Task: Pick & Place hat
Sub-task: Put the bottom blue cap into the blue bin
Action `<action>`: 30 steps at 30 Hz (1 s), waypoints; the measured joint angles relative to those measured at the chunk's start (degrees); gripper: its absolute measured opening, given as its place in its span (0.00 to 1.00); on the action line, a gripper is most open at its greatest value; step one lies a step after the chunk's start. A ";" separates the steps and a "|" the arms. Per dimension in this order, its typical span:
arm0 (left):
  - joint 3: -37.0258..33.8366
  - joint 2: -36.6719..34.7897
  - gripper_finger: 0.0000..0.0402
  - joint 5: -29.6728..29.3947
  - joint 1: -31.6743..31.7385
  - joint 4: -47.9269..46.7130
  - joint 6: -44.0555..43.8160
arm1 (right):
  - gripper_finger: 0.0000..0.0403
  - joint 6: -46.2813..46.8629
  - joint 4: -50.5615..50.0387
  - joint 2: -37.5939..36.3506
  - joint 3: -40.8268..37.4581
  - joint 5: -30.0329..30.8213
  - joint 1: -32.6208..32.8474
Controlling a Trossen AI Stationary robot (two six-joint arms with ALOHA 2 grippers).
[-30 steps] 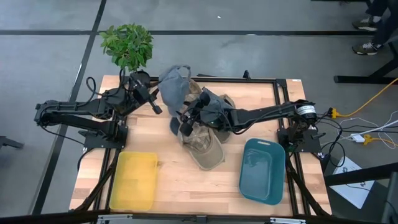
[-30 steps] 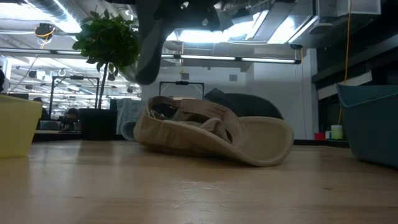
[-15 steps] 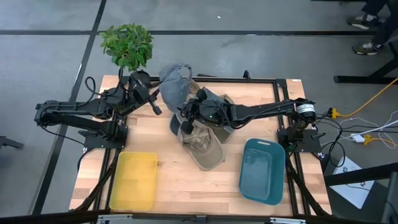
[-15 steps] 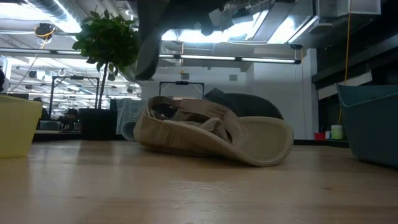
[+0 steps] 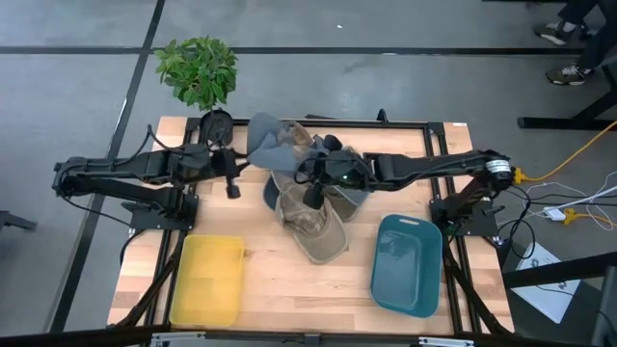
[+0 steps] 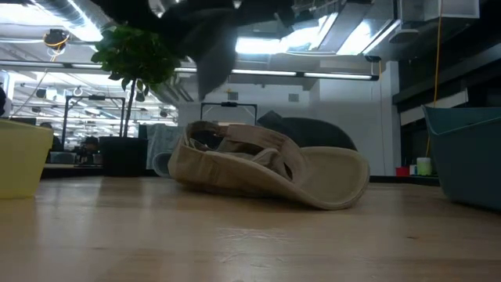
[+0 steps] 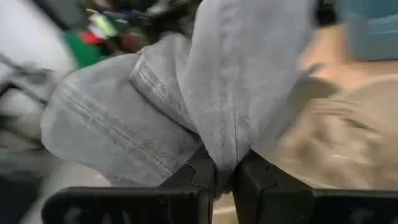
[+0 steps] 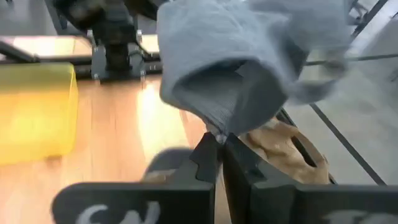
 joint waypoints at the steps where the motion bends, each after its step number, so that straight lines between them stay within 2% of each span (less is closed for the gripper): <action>1: 0.00 -0.42 0.06 2.29 0.00 0.19 -0.98 | 0.03 0.00 -1.52 -0.60 0.00 -1.16 -0.24; 6: 2.38 -3.06 0.06 13.46 0.00 -1.70 -6.35 | 0.03 -0.46 -6.31 -1.79 0.00 -10.47 -1.99; 10: 5.52 -3.74 0.06 24.41 0.02 -6.88 -11.88 | 0.03 -4.11 -5.47 -1.79 0.00 -20.27 -3.30; 17: 6.47 -3.64 0.06 47.56 0.04 -7.50 -16.64 | 0.03 -15.04 -1.45 -1.79 0.00 -46.43 -5.39; 19: 6.45 -3.53 0.06 50.79 0.08 -5.83 -18.23 | 0.03 -16.14 -1.16 -1.79 0.04 -51.17 -5.93; 22: 6.45 -3.51 0.06 52.20 0.09 -2.03 -20.65 | 0.03 -16.11 -0.47 -1.25 0.15 -57.09 -6.66; 25: 6.38 -3.51 0.06 53.87 0.09 0.98 -21.99 | 0.04 -15.46 0.68 -0.33 0.15 -58.23 -6.91; 28: 6.36 -2.92 0.06 57.12 0.09 3.78 -23.62 | 0.08 -14.64 0.36 0.43 0.17 -55.37 -6.87; 30: 6.54 -3.07 0.06 61.31 -0.07 6.95 -24.72 | 0.12 -14.66 -2.91 0.65 -0.28 -52.19 -6.87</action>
